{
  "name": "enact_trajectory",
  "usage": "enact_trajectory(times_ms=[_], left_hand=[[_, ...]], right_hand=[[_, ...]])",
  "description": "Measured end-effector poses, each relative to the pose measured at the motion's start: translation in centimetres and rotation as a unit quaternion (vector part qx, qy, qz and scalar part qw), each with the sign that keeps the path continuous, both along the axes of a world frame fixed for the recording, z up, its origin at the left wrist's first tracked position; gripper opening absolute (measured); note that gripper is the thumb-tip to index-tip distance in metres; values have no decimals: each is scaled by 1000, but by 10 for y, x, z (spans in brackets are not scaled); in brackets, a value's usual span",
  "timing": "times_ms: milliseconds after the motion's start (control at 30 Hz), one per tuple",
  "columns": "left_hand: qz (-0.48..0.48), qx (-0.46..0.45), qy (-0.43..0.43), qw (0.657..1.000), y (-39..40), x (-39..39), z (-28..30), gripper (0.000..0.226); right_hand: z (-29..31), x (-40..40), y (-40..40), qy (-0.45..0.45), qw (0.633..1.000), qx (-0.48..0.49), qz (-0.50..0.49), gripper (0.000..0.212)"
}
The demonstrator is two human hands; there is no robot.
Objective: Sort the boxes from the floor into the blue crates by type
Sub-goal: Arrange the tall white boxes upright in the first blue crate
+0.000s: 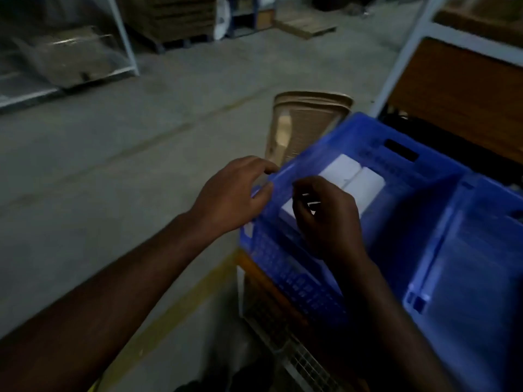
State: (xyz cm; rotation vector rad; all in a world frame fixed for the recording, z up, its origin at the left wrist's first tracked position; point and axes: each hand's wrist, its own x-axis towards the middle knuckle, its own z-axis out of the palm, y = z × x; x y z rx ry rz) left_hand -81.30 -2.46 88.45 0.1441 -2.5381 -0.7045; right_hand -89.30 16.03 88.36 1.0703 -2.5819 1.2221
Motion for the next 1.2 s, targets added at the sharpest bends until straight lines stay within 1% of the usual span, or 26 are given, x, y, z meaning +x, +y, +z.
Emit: enact_trajectory(times_ms=[67,200,300,400,500,633,700,767,900,967,1033,1100,1167,1200], left_hand=[[55,13,14,998,-20,51,-9,28],[154,57,24,986,-49,171,-40,28],[258,98,22,961,-54,284,-79,28],[370,166,16,914,-40,410,-126,25],[480,239,-9,844,-12,528,-166,28],[585,286,-12,759,23,644,-189,31],[631,298,8,716,34,683,-190,34],[672,297,23,678,39,714,-194,32],[732,300,4,612,36,757,-220,26],[745,311,-11,590,28,769,-236,28],[749,325,-33,576,13,776,-248,36],[760,342,-46,551,-7,781,-263,29],[782,345,-52,517,-26,789,-278,26],[793,352,-53,494,-34,794,-280,26]], right_hand=[[6,41,-28,-6,996,-36,78,21],[-5,134,-84,-72,974,-65,206,13],[-36,215,-123,-119,954,-20,276,9],[-68,314,-154,-179,916,25,357,8],[-98,419,-176,-223,865,73,443,8],[-136,533,-197,-237,797,143,537,9],[-151,577,-207,-254,767,177,563,16],[-165,613,-219,-256,740,202,588,25],[-192,665,-249,-232,690,253,637,24],[-208,683,-269,-215,677,270,650,23],[-226,699,-294,-214,662,296,655,22],[-247,712,-323,-220,649,319,655,21],[-269,722,-352,-222,638,334,658,20],[-279,727,-364,-222,634,342,657,20]])
